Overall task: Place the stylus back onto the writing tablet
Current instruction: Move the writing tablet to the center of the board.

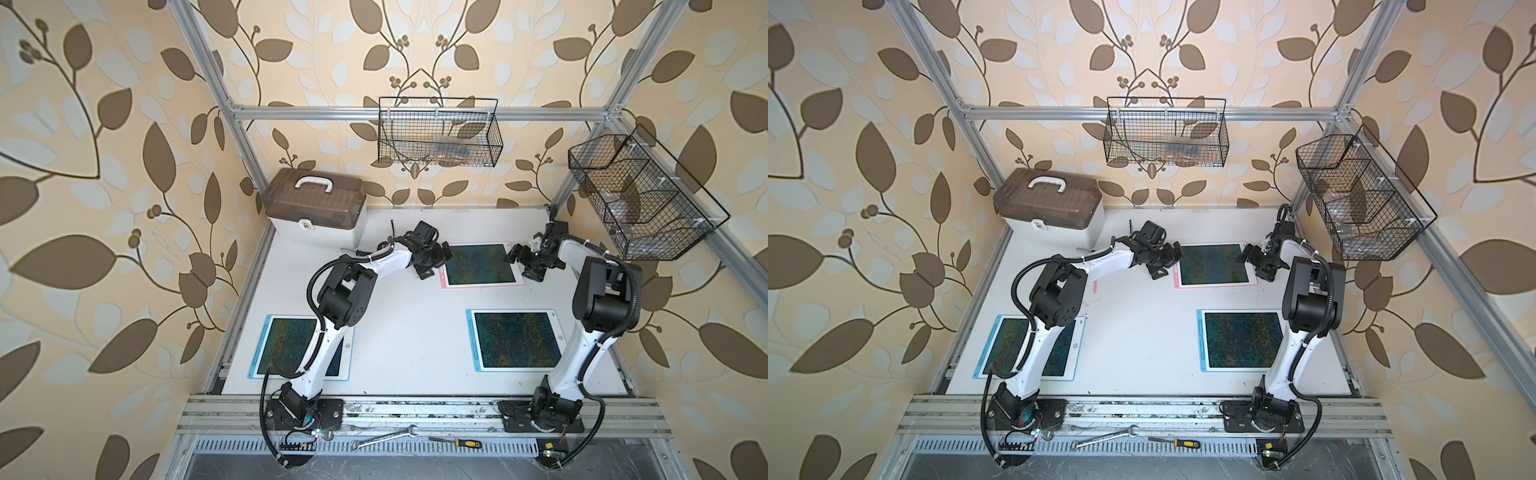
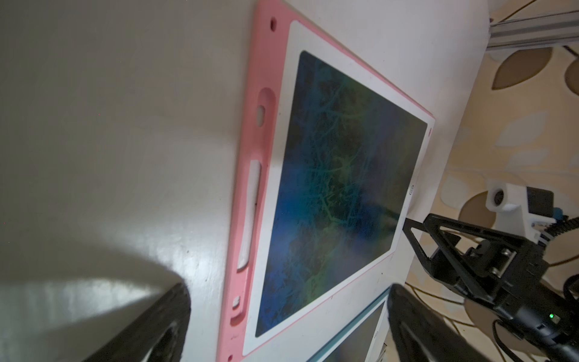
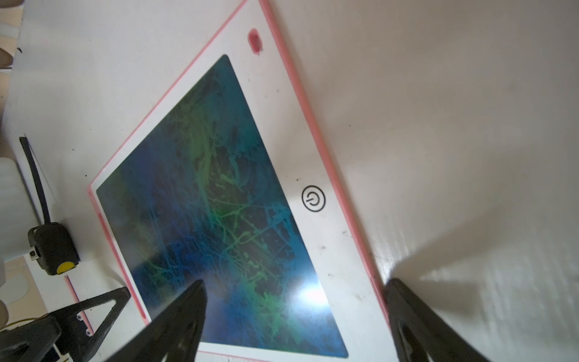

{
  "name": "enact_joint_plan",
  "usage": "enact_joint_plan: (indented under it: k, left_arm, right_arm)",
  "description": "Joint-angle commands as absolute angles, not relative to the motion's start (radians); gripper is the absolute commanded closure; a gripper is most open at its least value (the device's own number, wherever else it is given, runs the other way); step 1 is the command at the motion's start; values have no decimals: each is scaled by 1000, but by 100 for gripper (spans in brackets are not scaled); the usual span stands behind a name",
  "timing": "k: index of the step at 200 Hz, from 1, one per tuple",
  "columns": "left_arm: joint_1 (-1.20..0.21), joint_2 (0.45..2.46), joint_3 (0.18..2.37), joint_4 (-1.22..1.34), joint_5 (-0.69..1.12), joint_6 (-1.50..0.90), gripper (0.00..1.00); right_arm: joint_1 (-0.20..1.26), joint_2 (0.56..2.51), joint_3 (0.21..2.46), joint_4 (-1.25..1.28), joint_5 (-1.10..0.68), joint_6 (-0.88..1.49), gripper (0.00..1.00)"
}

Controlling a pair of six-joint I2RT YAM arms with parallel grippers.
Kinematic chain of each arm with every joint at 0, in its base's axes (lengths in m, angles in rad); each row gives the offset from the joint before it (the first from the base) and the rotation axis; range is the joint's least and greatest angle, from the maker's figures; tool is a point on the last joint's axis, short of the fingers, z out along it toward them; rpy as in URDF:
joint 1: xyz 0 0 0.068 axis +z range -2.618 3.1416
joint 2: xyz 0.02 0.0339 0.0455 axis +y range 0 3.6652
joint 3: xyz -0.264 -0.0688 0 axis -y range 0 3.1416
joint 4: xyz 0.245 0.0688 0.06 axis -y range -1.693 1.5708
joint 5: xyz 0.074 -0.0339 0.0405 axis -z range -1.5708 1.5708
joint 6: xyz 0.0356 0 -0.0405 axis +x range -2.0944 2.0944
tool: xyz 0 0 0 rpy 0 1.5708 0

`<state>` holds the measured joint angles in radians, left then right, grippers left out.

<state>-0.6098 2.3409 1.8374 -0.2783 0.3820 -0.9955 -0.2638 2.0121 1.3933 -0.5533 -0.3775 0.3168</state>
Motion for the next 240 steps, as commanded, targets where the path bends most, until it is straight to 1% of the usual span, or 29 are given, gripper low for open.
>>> enact_joint_plan:
  k: [1,68,124,162,240]
  left_arm:
    - [-620,2414,1816,-380,371,-988,1]
    - [-627,2396,1791,-386,380,-967,2]
    - [-629,2339,1738,-389,369,-955,2]
    - [-629,2280,1652,-402,355,-945,2]
    - [-629,2102,1377,-347,318,-957,1]
  right_arm:
    - [-239,2045,1366,-583,-381,313,11]
    - [-180,1993,1278,-549,-379,327,11]
    - [-109,1974,1246,-543,-374,337,11]
    - [-67,1947,1206,-537,-362,347,11]
    - [34,1889,1097,-514,-341,357,11]
